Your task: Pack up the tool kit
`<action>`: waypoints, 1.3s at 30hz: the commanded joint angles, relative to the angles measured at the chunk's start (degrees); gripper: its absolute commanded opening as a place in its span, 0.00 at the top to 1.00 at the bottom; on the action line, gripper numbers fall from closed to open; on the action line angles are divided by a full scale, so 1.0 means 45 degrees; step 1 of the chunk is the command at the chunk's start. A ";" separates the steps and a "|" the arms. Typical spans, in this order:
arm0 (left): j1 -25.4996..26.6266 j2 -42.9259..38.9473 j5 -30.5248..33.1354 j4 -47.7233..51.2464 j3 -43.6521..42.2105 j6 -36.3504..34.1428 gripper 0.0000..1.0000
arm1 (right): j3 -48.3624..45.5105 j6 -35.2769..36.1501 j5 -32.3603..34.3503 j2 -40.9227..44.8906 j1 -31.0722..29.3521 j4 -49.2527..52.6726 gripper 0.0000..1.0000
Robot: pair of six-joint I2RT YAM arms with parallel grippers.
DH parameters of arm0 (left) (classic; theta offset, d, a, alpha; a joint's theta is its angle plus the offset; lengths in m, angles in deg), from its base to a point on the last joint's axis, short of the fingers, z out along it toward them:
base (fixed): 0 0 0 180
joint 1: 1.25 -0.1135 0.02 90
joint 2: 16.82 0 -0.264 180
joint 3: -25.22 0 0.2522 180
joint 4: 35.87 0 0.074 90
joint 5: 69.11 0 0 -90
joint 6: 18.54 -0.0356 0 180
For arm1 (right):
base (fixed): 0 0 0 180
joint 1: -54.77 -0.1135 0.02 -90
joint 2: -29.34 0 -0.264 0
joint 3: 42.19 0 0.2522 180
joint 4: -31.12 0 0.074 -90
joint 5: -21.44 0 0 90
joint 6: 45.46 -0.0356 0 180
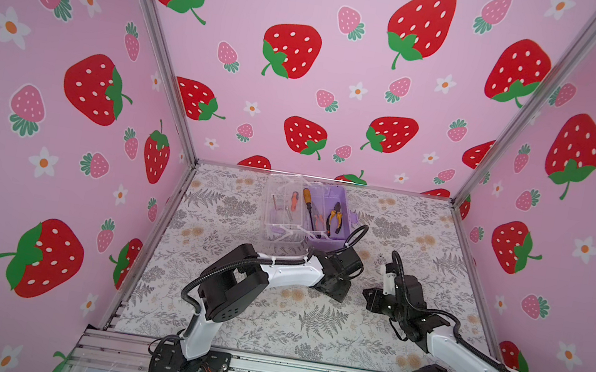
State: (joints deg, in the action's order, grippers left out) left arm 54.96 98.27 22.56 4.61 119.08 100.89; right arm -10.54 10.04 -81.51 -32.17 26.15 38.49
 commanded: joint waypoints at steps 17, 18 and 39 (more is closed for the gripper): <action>0.0004 0.1280 0.1612 0.1790 0.1177 0.0384 0.91 | -0.0506 0.0034 -0.1729 0.0377 0.1467 -0.0074 0.86; -0.0097 0.1247 0.1555 0.1806 0.1137 0.0429 0.93 | -0.0533 0.0032 -0.1764 0.0384 0.1494 -0.0078 0.86; -0.4919 -0.4438 0.0936 0.2650 0.0765 -0.0251 1.00 | -0.0098 0.0036 -0.2713 -0.1687 0.1904 -0.1222 0.85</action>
State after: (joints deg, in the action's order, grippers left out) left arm 35.41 78.53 27.70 14.01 120.48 101.11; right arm -12.27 10.09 -92.13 -38.14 34.28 35.23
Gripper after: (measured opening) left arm 0.066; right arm 0.149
